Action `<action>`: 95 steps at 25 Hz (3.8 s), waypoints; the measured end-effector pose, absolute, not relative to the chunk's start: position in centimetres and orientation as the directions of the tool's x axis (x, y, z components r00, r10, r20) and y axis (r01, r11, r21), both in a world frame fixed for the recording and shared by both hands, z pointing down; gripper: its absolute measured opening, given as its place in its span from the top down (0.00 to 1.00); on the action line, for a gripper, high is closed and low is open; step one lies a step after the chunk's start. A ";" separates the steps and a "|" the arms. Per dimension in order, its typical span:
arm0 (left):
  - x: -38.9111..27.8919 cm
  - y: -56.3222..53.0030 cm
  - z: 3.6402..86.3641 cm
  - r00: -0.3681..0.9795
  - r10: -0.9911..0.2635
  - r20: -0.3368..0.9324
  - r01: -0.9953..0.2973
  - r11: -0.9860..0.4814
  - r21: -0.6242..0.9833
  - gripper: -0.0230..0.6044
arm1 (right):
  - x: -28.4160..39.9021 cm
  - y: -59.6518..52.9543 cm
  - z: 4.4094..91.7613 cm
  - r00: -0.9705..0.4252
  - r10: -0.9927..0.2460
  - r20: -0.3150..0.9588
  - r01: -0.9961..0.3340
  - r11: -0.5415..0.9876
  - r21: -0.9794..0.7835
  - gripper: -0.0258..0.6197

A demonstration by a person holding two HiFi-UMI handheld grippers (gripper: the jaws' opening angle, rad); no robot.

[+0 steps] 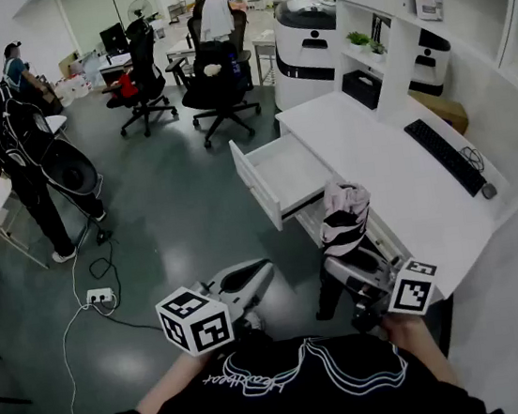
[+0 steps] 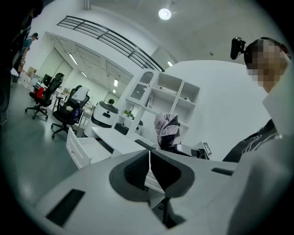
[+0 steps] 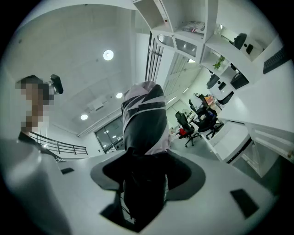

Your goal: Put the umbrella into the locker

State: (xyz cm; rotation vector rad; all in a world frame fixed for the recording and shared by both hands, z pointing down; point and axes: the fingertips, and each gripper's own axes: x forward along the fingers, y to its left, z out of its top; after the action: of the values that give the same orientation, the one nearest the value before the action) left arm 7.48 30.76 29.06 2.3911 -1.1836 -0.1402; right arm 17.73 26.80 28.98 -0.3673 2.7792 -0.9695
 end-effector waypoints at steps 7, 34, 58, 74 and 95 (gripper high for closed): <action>6.3 30.6 28.2 0.608 -0.787 0.103 -0.739 -0.513 0.437 0.94 | 17.1 26.4 28.3 -0.958 -0.275 -0.080 -0.172 0.774 -0.609 0.59; -1.1 11.2 33.1 0.703 -0.694 0.154 -0.643 -0.528 0.555 0.94 | 10.9 8.7 33.4 -0.909 -0.416 0.026 -0.313 0.639 -0.703 0.59; -7.9 -11.3 40.6 0.805 -0.523 0.280 -0.566 -0.534 0.628 0.94 | 2.4 -12.2 40.4 -0.831 -0.513 0.215 -0.480 0.468 -0.742 0.59; -10.6 -16.2 45.5 0.807 -0.497 0.318 -0.559 -0.470 0.684 0.94 | -0.7 -18.9 49.3 -0.786 -0.437 0.437 -0.609 0.432 -0.665 0.59; -11.1 -18.5 50.5 0.778 -0.492 0.391 -0.595 -0.377 0.710 0.94 | -1.7 -22.9 65.7 -0.649 -0.231 0.724 -0.736 0.428 -0.523 0.59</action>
State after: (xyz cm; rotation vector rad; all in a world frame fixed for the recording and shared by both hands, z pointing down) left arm -11.06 -18.45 50.47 2.0455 -0.8115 0.1406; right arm -1.75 -22.90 65.65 -1.1837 3.0907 -1.7089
